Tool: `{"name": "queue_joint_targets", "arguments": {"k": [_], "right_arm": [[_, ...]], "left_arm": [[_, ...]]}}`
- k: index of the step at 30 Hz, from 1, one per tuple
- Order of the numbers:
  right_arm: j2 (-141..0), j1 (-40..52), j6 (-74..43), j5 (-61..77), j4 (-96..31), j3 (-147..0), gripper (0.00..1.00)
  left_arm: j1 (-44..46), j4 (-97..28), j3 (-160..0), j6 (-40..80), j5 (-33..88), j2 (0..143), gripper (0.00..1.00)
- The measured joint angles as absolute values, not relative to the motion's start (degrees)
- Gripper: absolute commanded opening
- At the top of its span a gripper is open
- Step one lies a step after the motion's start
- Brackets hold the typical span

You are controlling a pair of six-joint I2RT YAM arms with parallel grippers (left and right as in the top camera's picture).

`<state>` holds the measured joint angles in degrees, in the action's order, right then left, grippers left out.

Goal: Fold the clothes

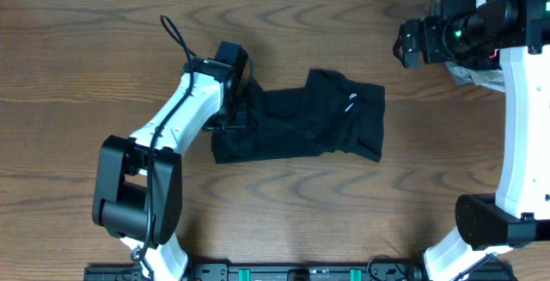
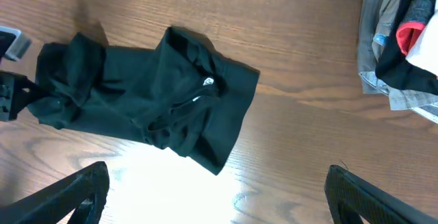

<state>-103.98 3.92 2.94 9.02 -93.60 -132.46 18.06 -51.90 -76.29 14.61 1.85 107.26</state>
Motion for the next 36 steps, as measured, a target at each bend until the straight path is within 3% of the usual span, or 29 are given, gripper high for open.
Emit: {"name": "queue_joint_targets", "arguments": {"k": [20, 26, 36], "right_arm": [[-104.0, 3.9, 2.9, 9.0, -93.6, -132.5, 0.98], [-104.0, 3.9, 2.9, 9.0, -93.6, -132.5, 0.98], [-104.0, 3.9, 2.9, 9.0, -93.1, -132.5, 0.98]], "left_arm": [[32.8, -43.4, -76.4, 16.4, 13.4, 107.3, 0.06], [29.8, -49.2, -80.8, 16.5, 13.3, 107.2, 0.06], [17.1, -50.9, -83.5, 16.5, 9.5, 102.4, 0.06]]}}
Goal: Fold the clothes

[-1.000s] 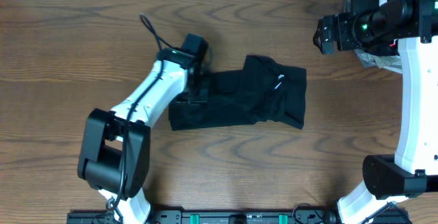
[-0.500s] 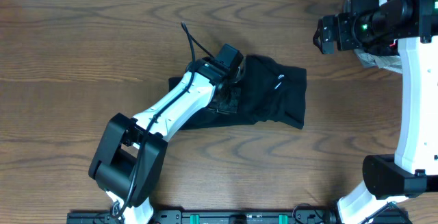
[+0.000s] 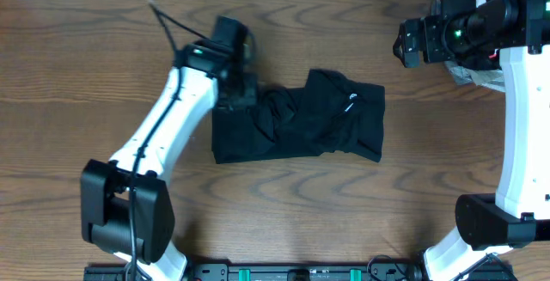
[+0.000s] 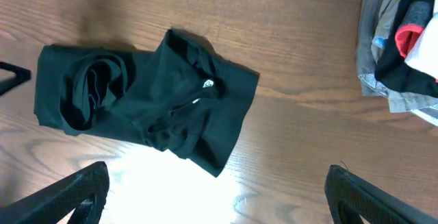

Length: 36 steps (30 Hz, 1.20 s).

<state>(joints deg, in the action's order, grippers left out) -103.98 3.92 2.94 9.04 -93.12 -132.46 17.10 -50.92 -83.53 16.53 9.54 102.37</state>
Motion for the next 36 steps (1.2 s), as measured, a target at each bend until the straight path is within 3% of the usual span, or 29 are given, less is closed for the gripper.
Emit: {"name": "queue_joint_targets", "arguments": {"k": [18, 36], "right_arm": [[-104.0, 3.9, 2.9, 9.0, -93.4, -132.5, 0.99], [-104.0, 3.9, 2.9, 9.0, -93.0, -132.4, 0.99]], "left_arm": [[16.8, -47.0, -82.7, 19.5, 12.1, 113.6, 0.06], [28.0, -39.6, -82.7, 19.7, 18.2, 114.2, 0.06]]}}
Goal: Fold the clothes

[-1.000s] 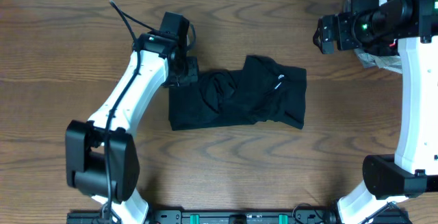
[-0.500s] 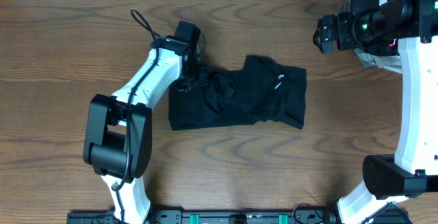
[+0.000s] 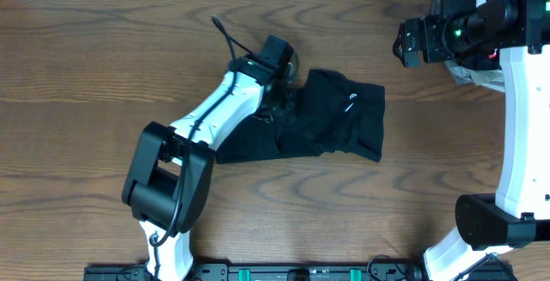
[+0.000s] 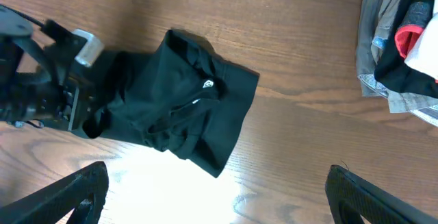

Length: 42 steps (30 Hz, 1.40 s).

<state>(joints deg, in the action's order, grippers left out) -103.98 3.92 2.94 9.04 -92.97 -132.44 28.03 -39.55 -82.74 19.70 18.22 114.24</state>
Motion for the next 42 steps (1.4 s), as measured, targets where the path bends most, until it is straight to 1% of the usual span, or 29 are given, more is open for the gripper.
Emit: {"name": "queue_joint_targets", "arguments": {"k": [5, 9, 13, 16, 19, 26, 42], "right_arm": [[-104.0, 3.9, 2.9, 9.0, -92.9, -132.4, 0.99], [-104.0, 3.9, 2.9, 9.0, -92.9, -132.4, 0.99], [-104.1, 3.9, 2.9, 9.1, -92.9, -132.4, 0.99], [-105.0, 3.9, 2.7, 9.2, -92.9, -132.4, 0.99], [-106.5, 3.9, 2.3, 9.4, -93.0, -132.4, 0.99], [-110.7, 3.9, 2.0, 10.1, -93.6, -132.3, 0.98], [-119.6, 3.9, 0.2, 10.5, -93.5, -130.6, 0.99]], "left_arm": [[27.4, -40.4, -82.7, 19.6, 18.3, 114.5, 0.06], [24.1, -45.0, -82.7, 19.5, 18.3, 113.6, 0.06], [19.9, -49.0, -82.7, 18.4, 18.2, 109.2, 0.06], [18.5, -50.4, -82.7, 17.4, 18.1, 105.3, 0.06], [18.9, -52.1, -82.7, 16.5, 18.1, 103.6, 0.06], [21.1, -51.9, -80.9, 16.2, 18.1, 104.2, 0.06], [28.0, -44.8, -80.3, 16.2, 18.5, 106.8, 0.06]]}}
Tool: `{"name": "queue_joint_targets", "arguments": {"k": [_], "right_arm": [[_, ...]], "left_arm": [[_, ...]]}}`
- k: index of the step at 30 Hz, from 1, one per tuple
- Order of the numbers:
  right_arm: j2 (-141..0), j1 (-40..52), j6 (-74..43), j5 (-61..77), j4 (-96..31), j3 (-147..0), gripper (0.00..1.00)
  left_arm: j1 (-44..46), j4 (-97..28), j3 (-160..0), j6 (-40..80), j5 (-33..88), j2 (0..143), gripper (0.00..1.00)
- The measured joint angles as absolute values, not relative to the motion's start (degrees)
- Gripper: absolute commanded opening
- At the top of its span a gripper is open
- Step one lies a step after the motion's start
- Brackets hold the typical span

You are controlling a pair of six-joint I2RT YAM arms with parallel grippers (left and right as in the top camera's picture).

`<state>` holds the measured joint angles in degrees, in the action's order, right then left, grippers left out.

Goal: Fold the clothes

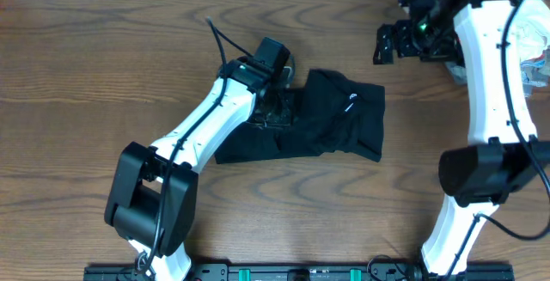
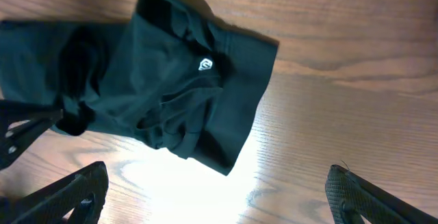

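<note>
A black garment point(image 1: 331, 122) lies crumpled at the middle of the table, with a small white logo point(image 2: 205, 64) on its right half. My left gripper point(image 1: 273, 111) is down on the garment's upper middle. In the right wrist view its fingers point(image 2: 31, 125) come together on a bunch of fabric. My right gripper point(image 2: 219, 200) hangs open high over the table, at the far right in the overhead view point(image 1: 384, 47). Nothing is between its fingers point(image 2: 72, 196), and the garment lies ahead and to its left.
A pile of other clothes point(image 1: 534, 58) sits at the table's far right edge, behind the right arm. The left arm point(image 1: 206, 139) lies across the garment's left half and hides it. Bare wooden table point(image 1: 86, 75) surrounds the garment.
My right arm has swung left toward the garment, so the pile has left its view and the garment fills more of it. The left gripper stays on the garment's upper middle, slightly lower.
My left gripper was first at the garment's left end, in bunched fabric. Then it stood off the upper left corner, with a loose loop of cloth lying there. Later it was at the garment's middle with left-end fabric drawn over, and it remains there while the right arm has come closer.
</note>
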<state>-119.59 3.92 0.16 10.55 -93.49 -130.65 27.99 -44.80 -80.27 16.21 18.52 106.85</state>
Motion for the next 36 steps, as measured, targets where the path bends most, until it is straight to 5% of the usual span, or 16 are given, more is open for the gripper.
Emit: {"name": "queue_joint_targets", "arguments": {"k": [8, 13, 14, 25, 36], "right_arm": [[-121.5, 3.2, -3.0, 10.8, -86.0, -120.0, 0.95], [-121.5, 2.1, -5.4, 12.7, -77.6, -109.8, 0.90], [-121.5, 2.1, -5.7, 13.2, -75.9, -107.9, 0.90], [-121.5, 3.2, -7.4, 17.8, -57.7, -90.5, 0.97], [-120.8, 3.2, -7.5, 19.6, -53.6, -85.3, 0.99]], "left_arm": [[23.9, -50.3, -81.7, 15.2, 18.9, 106.7, 0.13], [18.7, -51.4, -82.5, 13.1, 18.9, 103.0, 0.55], [17.6, -51.5, -82.7, 12.7, 18.9, 101.8, 0.57], [6.0, -53.5, -83.9, 9.6, 18.9, 96.0, 0.58], [3.7, -55.1, -83.9, 7.4, 15.9, 96.0, 0.58]]}}
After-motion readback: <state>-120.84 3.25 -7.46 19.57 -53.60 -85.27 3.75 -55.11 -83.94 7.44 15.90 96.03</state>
